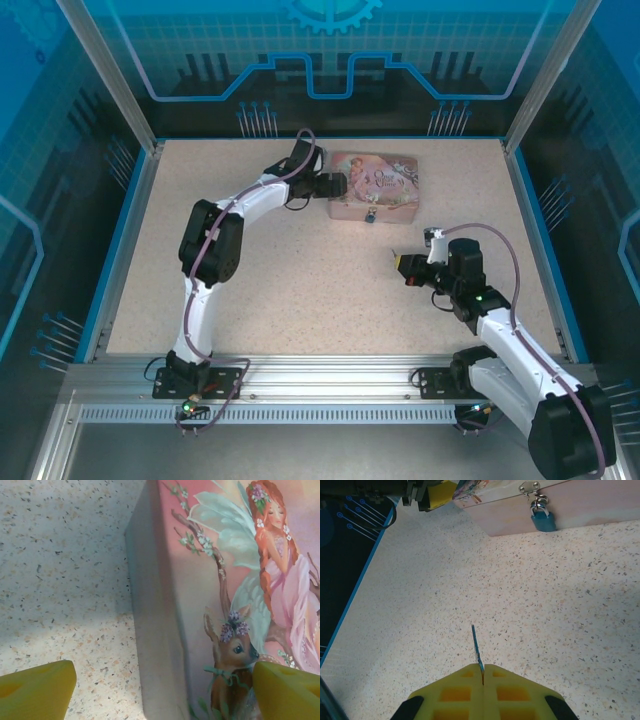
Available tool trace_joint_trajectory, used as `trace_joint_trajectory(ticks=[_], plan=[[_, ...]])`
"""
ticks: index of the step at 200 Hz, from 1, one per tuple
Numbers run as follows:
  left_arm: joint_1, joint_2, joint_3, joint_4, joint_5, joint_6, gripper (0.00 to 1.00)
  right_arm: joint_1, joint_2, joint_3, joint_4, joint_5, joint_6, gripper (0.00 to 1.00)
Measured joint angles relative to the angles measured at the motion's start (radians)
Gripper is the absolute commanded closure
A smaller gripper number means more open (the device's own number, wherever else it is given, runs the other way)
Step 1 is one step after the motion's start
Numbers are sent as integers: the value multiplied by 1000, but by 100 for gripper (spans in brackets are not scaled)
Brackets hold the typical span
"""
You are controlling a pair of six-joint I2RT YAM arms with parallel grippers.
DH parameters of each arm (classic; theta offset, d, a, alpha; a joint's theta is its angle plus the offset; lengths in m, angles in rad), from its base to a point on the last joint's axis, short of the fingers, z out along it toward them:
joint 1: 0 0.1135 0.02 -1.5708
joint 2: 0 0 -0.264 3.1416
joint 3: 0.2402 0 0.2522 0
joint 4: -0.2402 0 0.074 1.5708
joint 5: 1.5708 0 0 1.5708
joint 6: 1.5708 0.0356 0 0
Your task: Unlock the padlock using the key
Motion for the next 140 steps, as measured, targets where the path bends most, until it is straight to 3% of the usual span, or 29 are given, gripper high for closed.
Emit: trace_joint_trajectory(ticks=[45, 140], plan=[[4, -67, -139, 95, 3, -3, 13, -6, 0, 0, 0, 0, 0, 100], [14, -398, -597, 175, -21, -14, 13, -6, 3, 0, 0, 0, 5, 100]])
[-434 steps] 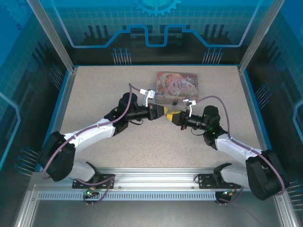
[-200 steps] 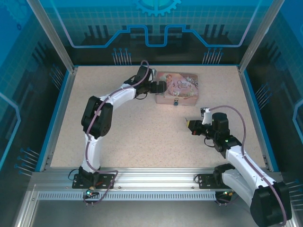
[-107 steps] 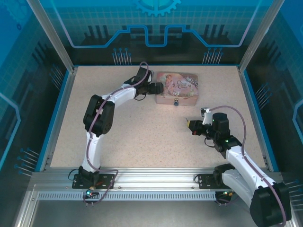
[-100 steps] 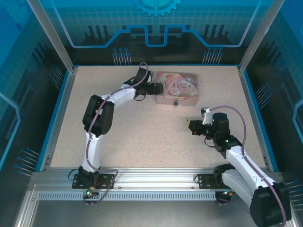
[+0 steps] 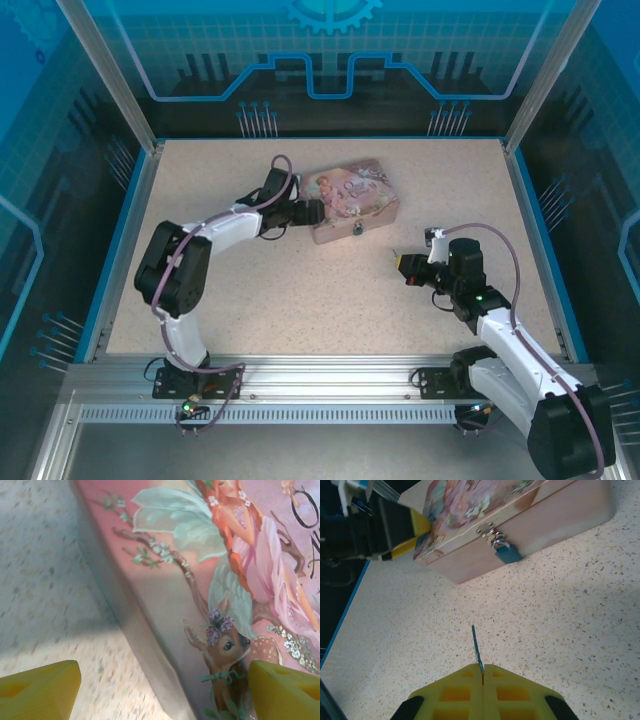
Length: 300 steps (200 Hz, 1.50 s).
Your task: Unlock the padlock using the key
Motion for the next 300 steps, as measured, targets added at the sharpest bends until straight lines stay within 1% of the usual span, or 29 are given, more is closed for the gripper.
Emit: trace_joint_trajectory(ticks=[48, 75, 120, 134, 151, 175, 207, 241, 254, 274, 300], plan=[[5, -153, -174, 4, -30, -38, 13, 0, 22, 0, 3, -1, 3, 100], [40, -206, -235, 8, -27, -50, 13, 0, 38, 0, 5, -3, 3, 100], [149, -202, -232, 9, -6, -49, 13, 0, 51, 0, 13, -4, 3, 100], [180, -192, -214, 0, -7, -45, 10, 0, 50, 0, 12, -4, 3, 100], [198, -188, -188, -32, -15, -25, 9, 0, 48, 0, 11, -3, 3, 100], [199, -188, -137, -98, -29, 10, 8, 0, 43, 0, 11, -3, 3, 100], [172, -200, -33, -150, -38, 48, 9, 0, 43, 0, 11, -3, 3, 100], [68, -190, 110, -171, -35, 76, 10, 0, 47, 0, 12, -3, 3, 100], [18, -158, 177, -169, -22, 82, 11, 0, 50, 0, 13, -3, 3, 100], [-46, -68, 280, -161, 8, 82, 12, 0, 53, 0, 11, -3, 3, 100], [-100, 66, 373, -163, 37, 82, 12, 0, 52, 0, 10, -3, 3, 100]])
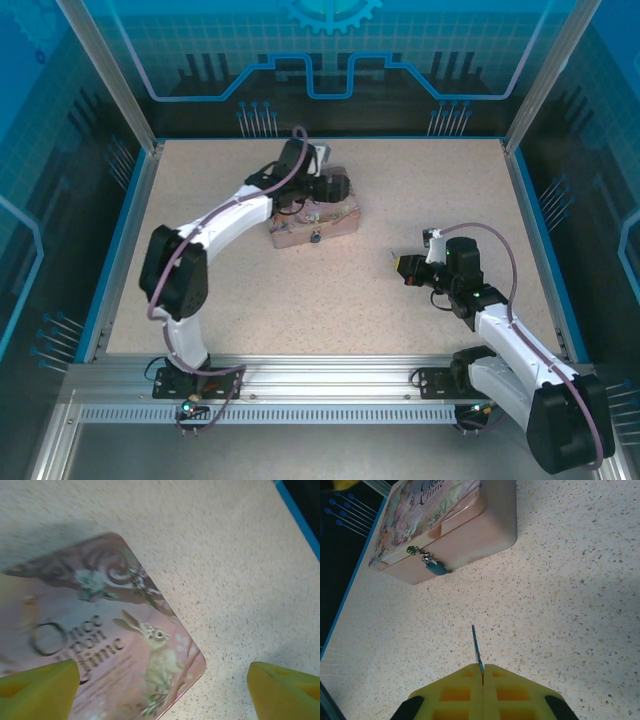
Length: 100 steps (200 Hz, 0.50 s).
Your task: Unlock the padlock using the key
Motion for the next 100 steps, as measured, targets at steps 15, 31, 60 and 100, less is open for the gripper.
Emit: trace_joint_trajectory(ticks=[15, 31, 60, 100], plan=[[-16, 69, 41, -4, 13, 0, 12, 0, 0, 0, -2, 0, 0, 100], [-26, 124, 72, -8, 26, -1, 13, 0, 0, 0, -7, 0, 0, 100], [-42, 182, 117, -24, 42, -1, 13, 0, -4, 0, -10, 0, 0, 100], [-74, 210, 140, -33, 57, -1, 13, 0, -25, 0, -21, 0, 0, 100]])
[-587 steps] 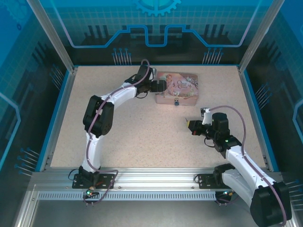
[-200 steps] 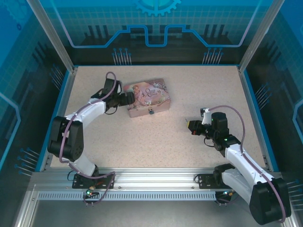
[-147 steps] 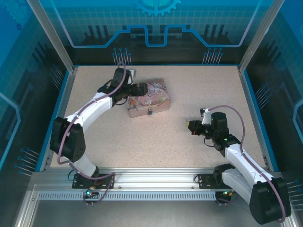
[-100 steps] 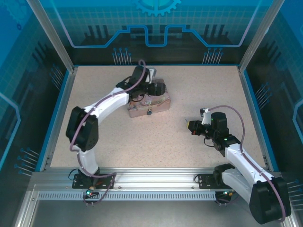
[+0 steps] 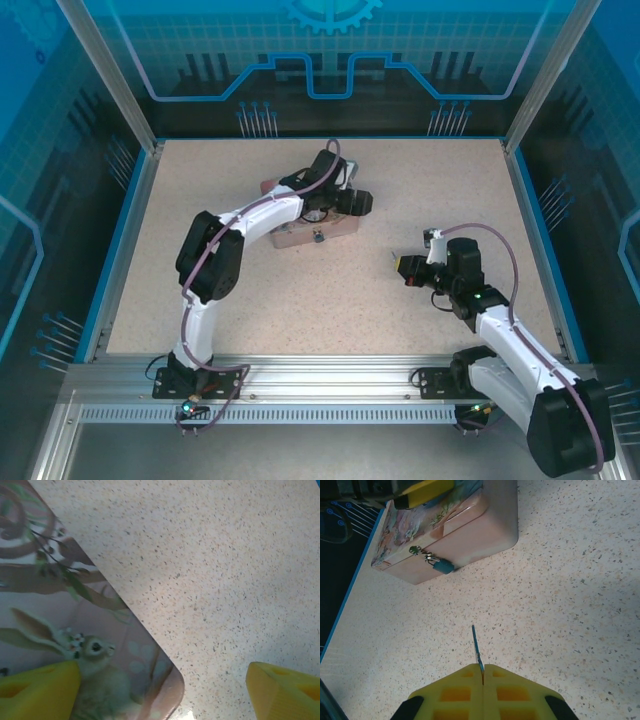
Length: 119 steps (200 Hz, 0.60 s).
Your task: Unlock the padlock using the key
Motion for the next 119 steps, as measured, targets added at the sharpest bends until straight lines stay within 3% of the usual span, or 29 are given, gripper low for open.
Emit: trace_joint_trajectory(ticks=[52, 119], plan=[[-11, -1, -16, 10, 4, 2, 17, 0, -18, 26, -81, 18, -19, 100], [-76, -193, -285, 66, 47, -26, 18, -23, -50, 52, -150, 45, -37, 100]])
